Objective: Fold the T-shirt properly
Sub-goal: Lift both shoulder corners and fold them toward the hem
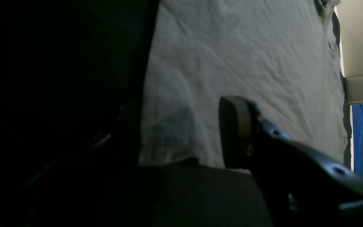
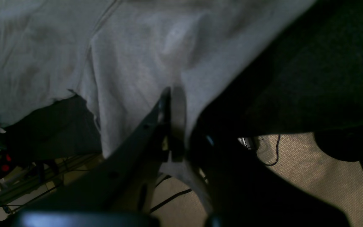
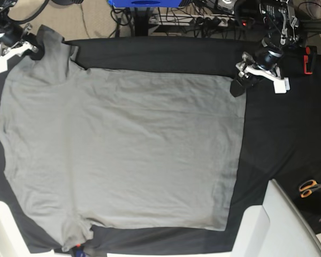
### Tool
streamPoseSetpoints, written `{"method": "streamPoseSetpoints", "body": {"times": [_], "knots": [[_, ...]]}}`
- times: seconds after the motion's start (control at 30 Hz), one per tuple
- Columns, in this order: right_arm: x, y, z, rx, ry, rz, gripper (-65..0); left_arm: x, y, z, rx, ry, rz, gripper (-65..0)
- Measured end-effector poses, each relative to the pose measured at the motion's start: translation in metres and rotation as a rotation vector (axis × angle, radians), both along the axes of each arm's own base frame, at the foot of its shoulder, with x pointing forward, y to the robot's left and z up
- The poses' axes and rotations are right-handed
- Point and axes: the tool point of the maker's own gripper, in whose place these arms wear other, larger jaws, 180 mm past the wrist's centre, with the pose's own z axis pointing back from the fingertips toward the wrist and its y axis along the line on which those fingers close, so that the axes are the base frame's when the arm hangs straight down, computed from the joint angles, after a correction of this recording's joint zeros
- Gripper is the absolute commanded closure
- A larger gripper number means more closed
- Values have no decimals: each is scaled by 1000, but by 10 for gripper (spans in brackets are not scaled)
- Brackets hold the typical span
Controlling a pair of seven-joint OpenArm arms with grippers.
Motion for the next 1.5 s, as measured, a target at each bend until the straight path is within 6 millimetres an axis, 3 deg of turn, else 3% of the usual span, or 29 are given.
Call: {"method": "streamPoseSetpoints", "body": {"times": [0.17,0.37,0.43,0.67,0.97,1.23,1.4,1.5], "knots": [[0,0,0,-1,0,1,-2,2,-14,-1,-17,-8,-23,-374],[0,-5,1,-11,3,6,-2,2,-16,-1,-21,-8,-22,-360],[0,-6,2,-12,3,6,-2,2,-15,-1,-19,-7,-22,-304],[0,-5,1,-11,3,6,-2,1,-22,-11,-24,40,-42,0],[0,-1,7,-18,19,49,-2,1,-23,-13,-36,40,-38,0],[38,-4,28,-44,-37,104,-2,3,-23,-8,-10,72,-54,0],[43,-12,30,-66,-23,124,-2,6,-24,2,44,121,-96,0],[60,-12,37,-66,-61,125,-2,13,-27,12,50,102,-119,0]]}}
